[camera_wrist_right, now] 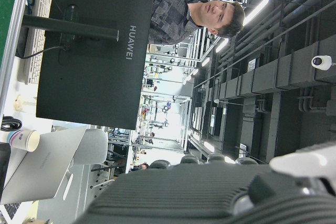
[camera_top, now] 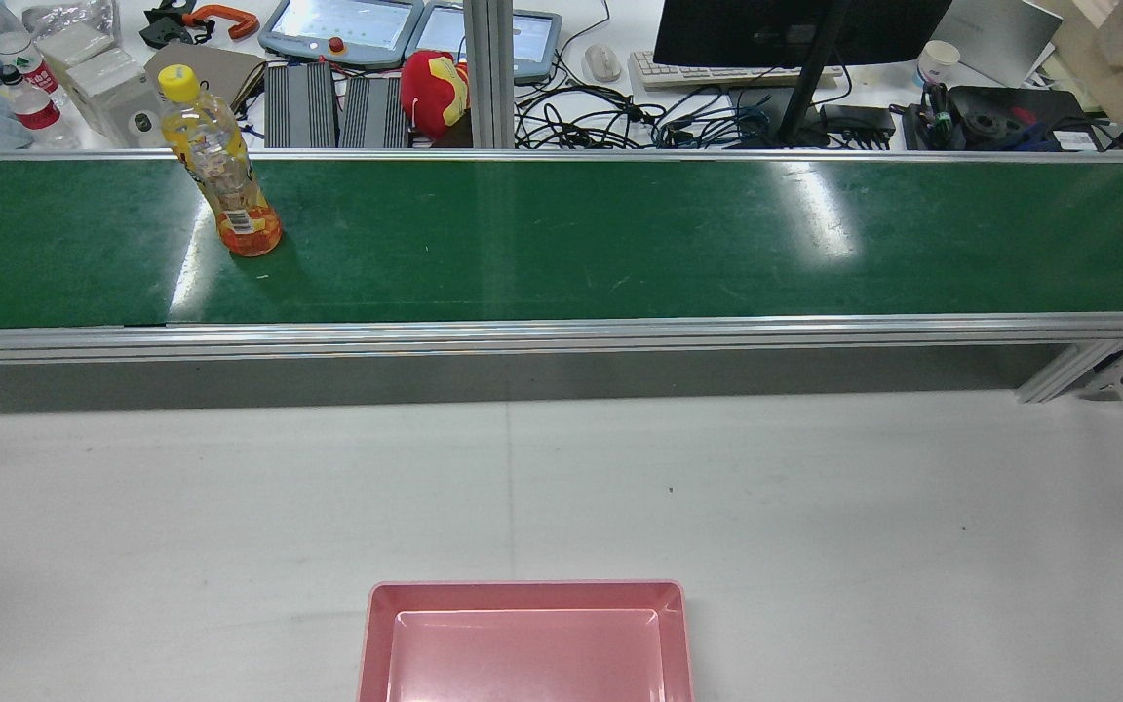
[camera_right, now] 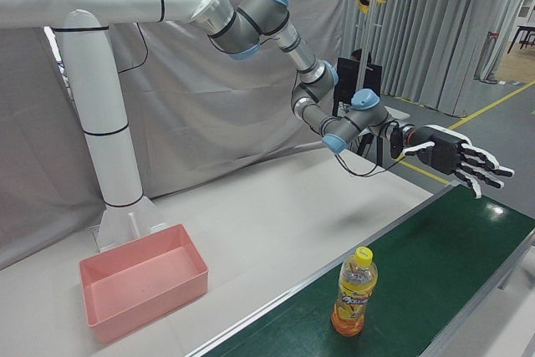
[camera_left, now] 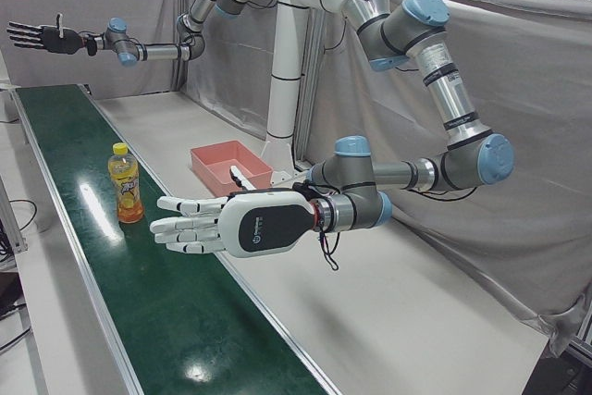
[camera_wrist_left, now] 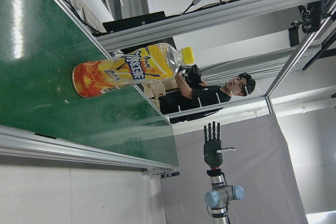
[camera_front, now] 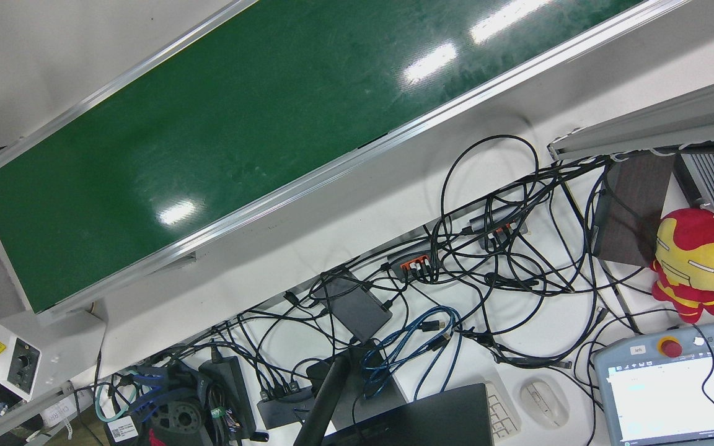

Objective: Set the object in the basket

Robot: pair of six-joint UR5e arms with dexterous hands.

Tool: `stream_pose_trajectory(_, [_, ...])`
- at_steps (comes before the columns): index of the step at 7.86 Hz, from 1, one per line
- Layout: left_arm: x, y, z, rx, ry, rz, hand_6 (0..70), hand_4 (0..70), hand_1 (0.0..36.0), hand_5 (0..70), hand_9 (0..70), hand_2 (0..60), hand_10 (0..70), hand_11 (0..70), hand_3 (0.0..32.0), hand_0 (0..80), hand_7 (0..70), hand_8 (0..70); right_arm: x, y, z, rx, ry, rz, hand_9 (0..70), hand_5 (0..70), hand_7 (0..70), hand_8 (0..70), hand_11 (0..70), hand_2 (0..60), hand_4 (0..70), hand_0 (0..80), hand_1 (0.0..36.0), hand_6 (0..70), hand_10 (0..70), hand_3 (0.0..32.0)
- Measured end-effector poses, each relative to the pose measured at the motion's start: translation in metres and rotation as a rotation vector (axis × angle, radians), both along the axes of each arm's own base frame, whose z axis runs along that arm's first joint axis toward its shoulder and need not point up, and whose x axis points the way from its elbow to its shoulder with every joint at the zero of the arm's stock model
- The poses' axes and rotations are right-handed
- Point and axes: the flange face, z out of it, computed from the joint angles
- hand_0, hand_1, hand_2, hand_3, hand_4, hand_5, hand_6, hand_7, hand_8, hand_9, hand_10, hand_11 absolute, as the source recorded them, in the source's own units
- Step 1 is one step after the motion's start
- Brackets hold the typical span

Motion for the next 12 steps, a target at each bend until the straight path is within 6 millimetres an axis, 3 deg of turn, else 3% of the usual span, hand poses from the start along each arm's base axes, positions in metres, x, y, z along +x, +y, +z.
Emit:
stream_pose_trajectory(4, [0.004, -0.006, -0.006, -0.005, -0.008, 0.005, 0.0, 2.5, 17.0, 18.2, 8.8, 0.0, 13.0, 21.2, 2.4, 56.0, 0.0, 6.6, 0.000, 0.000, -0.001, 0.001, 0.000, 0.000, 0.0, 0.0, 0.0, 0.0, 0.0, 0.0, 0.0, 0.0, 0.0, 0.0, 0.0, 0.0])
stream_pose_trajectory(5, [0.017, -0.008, -0.009, 0.017, -0.003, 0.028, 0.0, 4.7, 18.8, 17.8, 9.9, 0.0, 14.2, 23.1, 2.0, 58.6, 0.0, 7.5, 0.000, 0.000, -0.001, 0.001, 0.000, 0.000, 0.0, 0.0, 0.0, 0.0, 0.0, 0.0, 0.0, 0.0, 0.0, 0.0, 0.0, 0.0])
stream_pose_trajectory(8, [0.084, -0.012, -0.018, 0.028, 0.041, 0.049, 0.0, 3.7, 19.1, 21.0, 11.0, 0.0, 11.8, 19.7, 1.6, 59.0, 0.0, 8.3, 0.000, 0.000, -0.001, 0.002, 0.000, 0.000, 0.0, 0.0, 0.0, 0.0, 0.0, 0.0, 0.0, 0.0, 0.0, 0.0, 0.0, 0.0])
stream_pose_trajectory(12, [0.138, -0.018, -0.028, -0.004, 0.025, 0.048, 0.0, 2.1, 18.6, 21.4, 11.3, 0.0, 10.7, 18.0, 2.4, 57.9, 0.0, 8.5, 0.000, 0.000, -0.001, 0.003, 0.000, 0.000, 0.0, 0.0, 0.0, 0.0, 0.0, 0.0, 0.0, 0.0, 0.0, 0.0, 0.0, 0.0])
